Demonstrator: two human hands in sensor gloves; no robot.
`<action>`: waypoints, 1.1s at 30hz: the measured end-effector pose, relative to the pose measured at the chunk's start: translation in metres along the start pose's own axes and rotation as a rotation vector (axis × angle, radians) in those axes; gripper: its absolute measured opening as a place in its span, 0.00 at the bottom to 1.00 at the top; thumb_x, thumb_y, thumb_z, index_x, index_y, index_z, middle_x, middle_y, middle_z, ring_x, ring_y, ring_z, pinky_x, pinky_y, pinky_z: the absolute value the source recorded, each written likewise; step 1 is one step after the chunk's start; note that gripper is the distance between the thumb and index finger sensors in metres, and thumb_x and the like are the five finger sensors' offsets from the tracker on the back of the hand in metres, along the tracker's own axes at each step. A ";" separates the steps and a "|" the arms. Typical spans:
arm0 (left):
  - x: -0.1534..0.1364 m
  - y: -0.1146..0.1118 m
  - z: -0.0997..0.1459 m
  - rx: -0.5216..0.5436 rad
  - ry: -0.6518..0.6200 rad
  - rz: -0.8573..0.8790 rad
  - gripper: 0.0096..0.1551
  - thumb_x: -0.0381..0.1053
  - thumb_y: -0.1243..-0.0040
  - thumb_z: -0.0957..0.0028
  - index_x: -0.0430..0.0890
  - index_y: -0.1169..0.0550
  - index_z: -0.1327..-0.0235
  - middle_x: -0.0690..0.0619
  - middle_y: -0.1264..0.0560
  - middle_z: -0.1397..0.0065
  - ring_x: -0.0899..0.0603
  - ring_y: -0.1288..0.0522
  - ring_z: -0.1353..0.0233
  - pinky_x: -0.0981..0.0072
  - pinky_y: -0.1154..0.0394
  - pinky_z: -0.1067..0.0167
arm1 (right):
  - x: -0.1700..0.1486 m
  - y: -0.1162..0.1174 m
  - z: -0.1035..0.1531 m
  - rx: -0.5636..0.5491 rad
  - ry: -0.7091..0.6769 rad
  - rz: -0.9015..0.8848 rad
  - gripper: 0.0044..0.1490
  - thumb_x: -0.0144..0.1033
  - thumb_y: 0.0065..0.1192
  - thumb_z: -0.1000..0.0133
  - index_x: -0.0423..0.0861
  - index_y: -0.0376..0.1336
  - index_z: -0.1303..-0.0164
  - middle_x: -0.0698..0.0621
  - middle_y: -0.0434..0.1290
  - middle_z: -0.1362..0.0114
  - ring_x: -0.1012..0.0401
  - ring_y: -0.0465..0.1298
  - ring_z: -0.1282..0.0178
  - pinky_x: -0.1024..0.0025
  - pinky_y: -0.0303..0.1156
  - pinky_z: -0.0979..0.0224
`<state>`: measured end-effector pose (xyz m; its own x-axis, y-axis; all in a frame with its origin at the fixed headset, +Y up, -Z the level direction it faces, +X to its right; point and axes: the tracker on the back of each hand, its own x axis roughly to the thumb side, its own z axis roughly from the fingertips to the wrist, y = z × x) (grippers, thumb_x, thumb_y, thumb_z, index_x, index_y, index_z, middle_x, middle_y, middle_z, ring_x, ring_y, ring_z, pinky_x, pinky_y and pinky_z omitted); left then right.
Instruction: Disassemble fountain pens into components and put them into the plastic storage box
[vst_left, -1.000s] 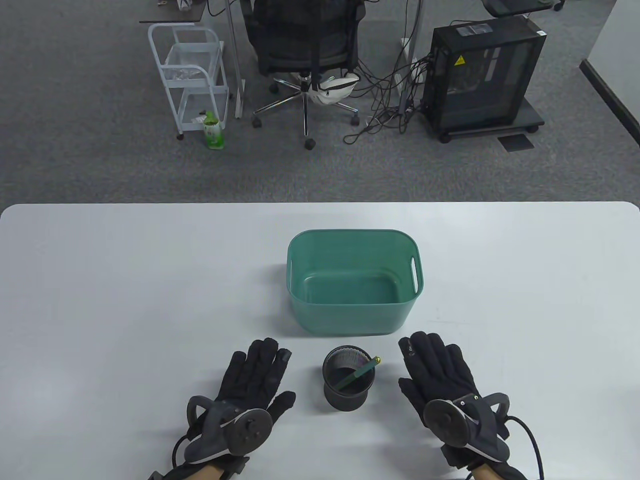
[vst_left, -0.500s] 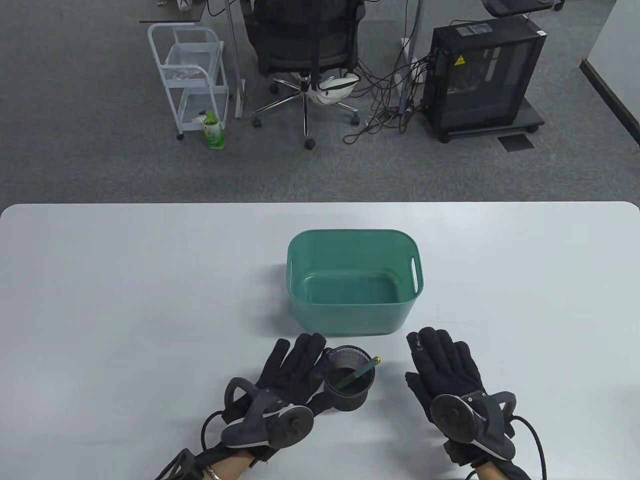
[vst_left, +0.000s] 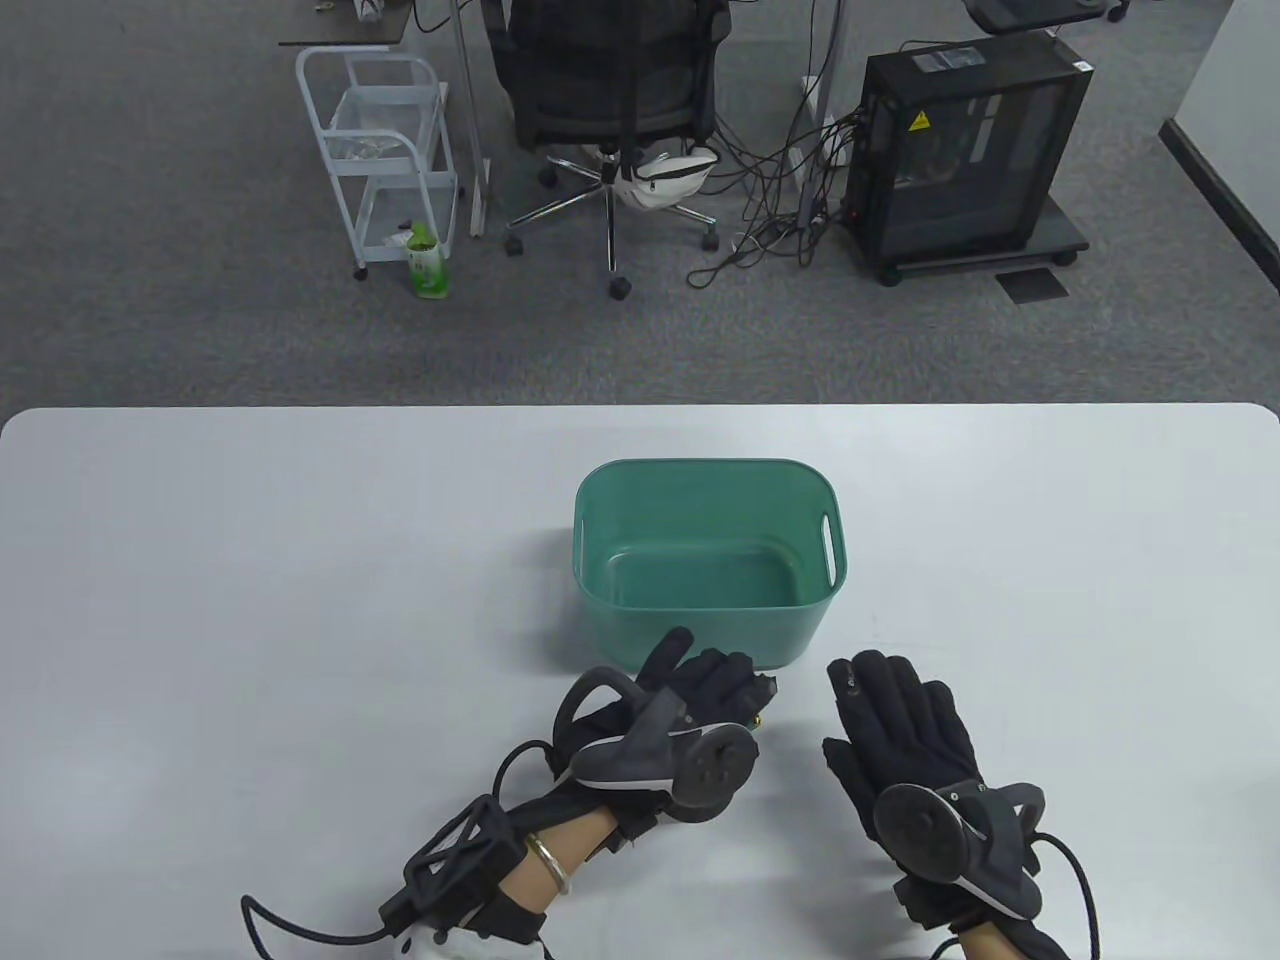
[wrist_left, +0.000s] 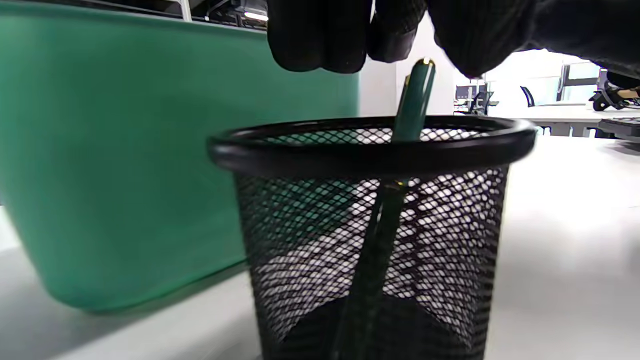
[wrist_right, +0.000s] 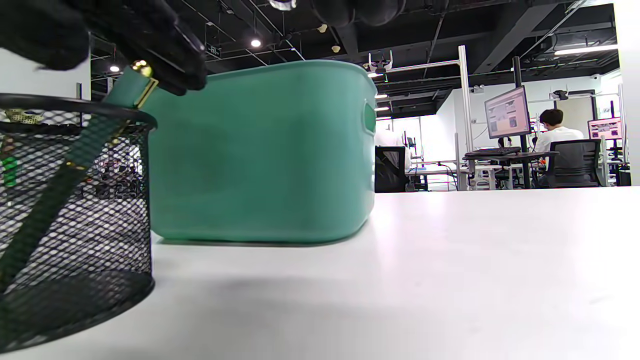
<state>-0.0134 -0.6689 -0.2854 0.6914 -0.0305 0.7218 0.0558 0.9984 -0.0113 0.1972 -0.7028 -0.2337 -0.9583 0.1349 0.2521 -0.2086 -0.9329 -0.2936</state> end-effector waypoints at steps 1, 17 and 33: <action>0.001 0.000 -0.003 -0.011 -0.008 0.015 0.31 0.58 0.42 0.32 0.47 0.26 0.19 0.47 0.27 0.16 0.42 0.29 0.19 0.38 0.51 0.16 | 0.000 0.000 0.000 0.001 0.001 -0.001 0.43 0.56 0.38 0.38 0.53 0.49 0.11 0.49 0.49 0.09 0.52 0.53 0.10 0.52 0.46 0.11; 0.007 -0.005 -0.012 -0.004 -0.012 -0.026 0.22 0.52 0.41 0.32 0.47 0.20 0.28 0.49 0.19 0.26 0.45 0.22 0.27 0.38 0.48 0.17 | -0.001 0.000 0.000 0.000 0.002 -0.002 0.43 0.56 0.38 0.38 0.53 0.49 0.11 0.49 0.49 0.09 0.52 0.53 0.10 0.52 0.46 0.11; -0.001 0.001 0.013 0.068 -0.002 -0.021 0.23 0.55 0.43 0.31 0.48 0.19 0.30 0.49 0.19 0.25 0.45 0.23 0.25 0.38 0.47 0.17 | -0.001 0.000 0.000 0.014 0.004 0.001 0.43 0.56 0.39 0.38 0.53 0.49 0.11 0.49 0.49 0.09 0.52 0.53 0.10 0.52 0.45 0.11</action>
<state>-0.0230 -0.6677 -0.2771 0.6895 -0.0511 0.7225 0.0208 0.9985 0.0508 0.1984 -0.7033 -0.2337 -0.9592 0.1357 0.2481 -0.2052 -0.9377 -0.2804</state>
